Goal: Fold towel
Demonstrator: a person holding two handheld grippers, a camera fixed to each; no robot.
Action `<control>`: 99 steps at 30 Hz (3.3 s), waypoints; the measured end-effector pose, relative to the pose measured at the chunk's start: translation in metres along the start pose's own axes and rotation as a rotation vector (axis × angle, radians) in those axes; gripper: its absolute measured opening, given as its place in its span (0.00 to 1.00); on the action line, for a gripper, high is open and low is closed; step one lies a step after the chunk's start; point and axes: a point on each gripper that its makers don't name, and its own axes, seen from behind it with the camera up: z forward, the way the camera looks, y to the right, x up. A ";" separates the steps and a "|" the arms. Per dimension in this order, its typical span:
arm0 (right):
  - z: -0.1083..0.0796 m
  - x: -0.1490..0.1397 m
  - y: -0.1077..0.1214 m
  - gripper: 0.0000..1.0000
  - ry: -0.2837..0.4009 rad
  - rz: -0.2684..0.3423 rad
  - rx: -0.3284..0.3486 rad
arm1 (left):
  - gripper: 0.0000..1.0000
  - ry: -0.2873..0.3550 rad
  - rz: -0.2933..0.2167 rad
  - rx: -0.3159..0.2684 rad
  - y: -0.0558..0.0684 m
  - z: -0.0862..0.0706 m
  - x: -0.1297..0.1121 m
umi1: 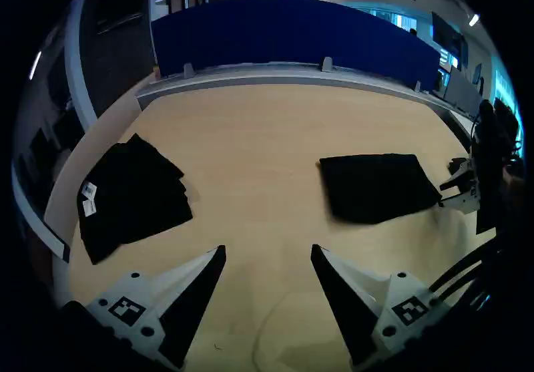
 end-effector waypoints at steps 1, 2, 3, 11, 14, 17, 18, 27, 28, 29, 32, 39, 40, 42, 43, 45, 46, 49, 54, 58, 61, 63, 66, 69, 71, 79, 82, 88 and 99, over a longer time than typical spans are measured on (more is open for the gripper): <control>0.001 -0.001 0.000 0.57 -0.004 -0.003 0.003 | 0.94 0.000 -0.002 0.002 -0.001 -0.002 -0.001; 0.003 -0.002 0.000 0.55 -0.008 -0.006 0.006 | 0.94 0.000 -0.004 0.003 -0.002 -0.003 -0.002; 0.003 -0.002 -0.001 0.53 -0.011 -0.007 0.011 | 0.94 0.000 -0.005 0.004 -0.003 -0.004 -0.002; 0.008 -0.008 -0.004 0.36 -0.037 -0.013 0.034 | 0.94 0.003 -0.008 0.007 -0.007 -0.011 -0.001; 0.008 -0.010 -0.004 0.27 -0.039 -0.009 0.039 | 0.94 0.003 -0.008 0.008 -0.008 -0.012 -0.001; 0.007 -0.011 -0.005 0.19 -0.040 -0.010 0.043 | 0.94 0.003 -0.010 0.007 -0.008 -0.011 -0.002; 0.007 -0.010 -0.006 0.17 -0.038 -0.013 0.045 | 0.94 0.002 -0.011 0.007 -0.008 -0.010 -0.002; 0.003 -0.002 -0.007 0.12 -0.012 -0.046 0.031 | 0.94 0.001 -0.015 0.000 -0.005 -0.009 -0.003; 0.002 -0.001 -0.007 0.12 -0.007 -0.047 0.028 | 0.94 0.002 -0.016 0.000 -0.005 -0.009 -0.003; 0.001 0.001 -0.007 0.12 -0.002 -0.049 0.026 | 0.94 0.002 -0.016 -0.001 -0.005 -0.009 -0.003; -0.002 0.006 -0.005 0.11 0.011 -0.051 0.015 | 0.94 0.004 -0.019 -0.001 -0.005 -0.011 -0.003; -0.005 0.007 -0.003 0.10 0.011 -0.052 0.008 | 0.94 0.007 -0.028 -0.008 -0.003 -0.014 -0.005; -0.005 0.008 -0.003 0.10 0.013 -0.052 0.005 | 0.94 0.007 -0.029 -0.008 -0.003 -0.014 -0.005; -0.007 0.010 -0.002 0.10 0.018 -0.054 0.000 | 0.94 0.007 -0.030 -0.009 -0.003 -0.015 -0.006; -0.009 0.012 -0.001 0.10 0.022 -0.054 -0.002 | 0.94 0.007 -0.031 -0.009 -0.003 -0.015 -0.007; -0.012 0.018 -0.001 0.09 0.034 -0.059 -0.008 | 0.94 0.008 -0.033 -0.009 -0.003 -0.015 -0.007; -0.014 0.022 0.000 0.09 0.041 -0.063 -0.011 | 0.94 0.009 -0.035 -0.009 -0.004 -0.015 -0.007; -0.022 0.037 0.000 0.09 0.065 -0.081 -0.020 | 0.94 0.013 -0.042 -0.010 -0.005 -0.017 -0.007; -0.033 0.073 -0.004 0.09 0.111 -0.134 -0.027 | 0.94 0.024 -0.056 -0.007 -0.008 -0.020 -0.005; -0.039 0.104 -0.010 0.09 0.141 -0.195 -0.026 | 0.94 0.035 -0.064 -0.004 -0.011 -0.022 -0.004; -0.039 0.126 -0.017 0.09 0.158 -0.243 -0.016 | 0.94 0.041 -0.073 -0.002 -0.012 -0.023 -0.004; -0.038 0.140 -0.023 0.09 0.167 -0.275 -0.007 | 0.94 0.046 -0.081 0.001 -0.013 -0.024 -0.004; -0.035 0.157 -0.035 0.09 0.175 -0.323 0.011 | 0.94 0.055 -0.094 0.005 -0.015 -0.027 -0.004; -0.027 0.169 -0.049 0.09 0.175 -0.370 0.034 | 0.94 0.064 -0.107 0.010 -0.017 -0.030 -0.005; -0.020 0.176 -0.061 0.09 0.170 -0.399 0.053 | 0.94 0.068 -0.113 0.012 -0.017 -0.032 -0.007; 0.018 0.187 -0.119 0.09 0.151 -0.454 0.145 | 0.94 0.082 -0.128 0.039 -0.024 -0.041 -0.015; 0.037 0.186 -0.143 0.09 0.141 -0.454 0.183 | 0.94 0.085 -0.142 0.042 -0.025 -0.045 -0.017; 0.077 0.173 -0.179 0.09 0.096 -0.412 0.246 | 0.94 0.087 -0.169 0.046 -0.028 -0.047 -0.022; 0.081 0.170 -0.183 0.28 0.091 -0.383 0.242 | 0.94 0.087 -0.168 0.036 -0.027 -0.044 -0.022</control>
